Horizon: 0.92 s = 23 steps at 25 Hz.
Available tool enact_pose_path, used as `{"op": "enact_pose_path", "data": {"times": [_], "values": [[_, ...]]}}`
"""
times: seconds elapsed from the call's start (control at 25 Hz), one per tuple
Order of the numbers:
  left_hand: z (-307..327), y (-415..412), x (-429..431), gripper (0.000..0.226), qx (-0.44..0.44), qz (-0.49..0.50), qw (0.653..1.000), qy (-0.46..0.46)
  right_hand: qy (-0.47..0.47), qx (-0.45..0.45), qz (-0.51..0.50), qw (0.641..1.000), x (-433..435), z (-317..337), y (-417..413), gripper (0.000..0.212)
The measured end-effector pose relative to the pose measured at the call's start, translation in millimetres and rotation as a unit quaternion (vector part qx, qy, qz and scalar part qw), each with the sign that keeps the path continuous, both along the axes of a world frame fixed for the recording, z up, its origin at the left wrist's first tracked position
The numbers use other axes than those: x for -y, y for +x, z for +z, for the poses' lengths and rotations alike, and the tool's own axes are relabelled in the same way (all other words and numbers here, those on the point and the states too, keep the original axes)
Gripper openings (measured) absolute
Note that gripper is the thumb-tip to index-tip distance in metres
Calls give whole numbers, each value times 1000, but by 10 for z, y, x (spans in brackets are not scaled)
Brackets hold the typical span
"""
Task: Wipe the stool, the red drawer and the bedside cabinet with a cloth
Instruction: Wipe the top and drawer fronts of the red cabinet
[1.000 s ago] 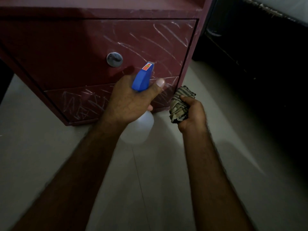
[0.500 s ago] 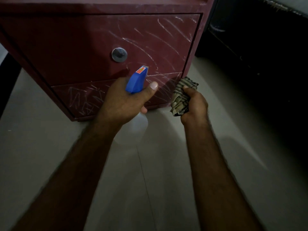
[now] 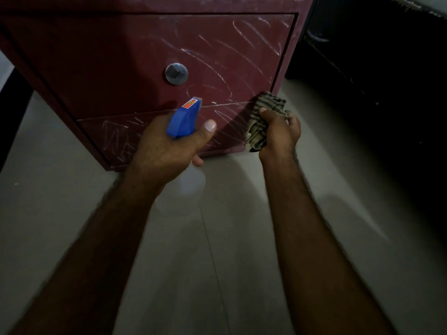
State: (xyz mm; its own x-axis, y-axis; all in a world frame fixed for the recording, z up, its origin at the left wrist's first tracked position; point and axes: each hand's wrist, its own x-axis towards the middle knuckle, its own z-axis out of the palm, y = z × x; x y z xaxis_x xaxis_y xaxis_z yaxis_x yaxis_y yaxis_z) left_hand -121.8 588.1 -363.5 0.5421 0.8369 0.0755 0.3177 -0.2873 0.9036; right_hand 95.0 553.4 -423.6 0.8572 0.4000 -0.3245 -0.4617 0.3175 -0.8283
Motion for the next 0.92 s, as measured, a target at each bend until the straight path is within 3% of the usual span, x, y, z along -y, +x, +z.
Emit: {"op": "enact_pose_path", "data": {"times": [0.16,0.36,0.64,0.92], "values": [[-32,-117,-60,63,1,1,1000,-7,-26,15,-30,999,-109,-9,-3,80],[2,-260,-92,59,5,21,1000,-19,-71,48,-69,994,-238,20,-44,69],[81,-431,-108,16,19,13,999,-34,-88,66,-74,991,-301,-31,-110,70],[76,-593,-147,30,16,15,1000,-6,-78,94,-70,990,-448,27,-299,58]]}}
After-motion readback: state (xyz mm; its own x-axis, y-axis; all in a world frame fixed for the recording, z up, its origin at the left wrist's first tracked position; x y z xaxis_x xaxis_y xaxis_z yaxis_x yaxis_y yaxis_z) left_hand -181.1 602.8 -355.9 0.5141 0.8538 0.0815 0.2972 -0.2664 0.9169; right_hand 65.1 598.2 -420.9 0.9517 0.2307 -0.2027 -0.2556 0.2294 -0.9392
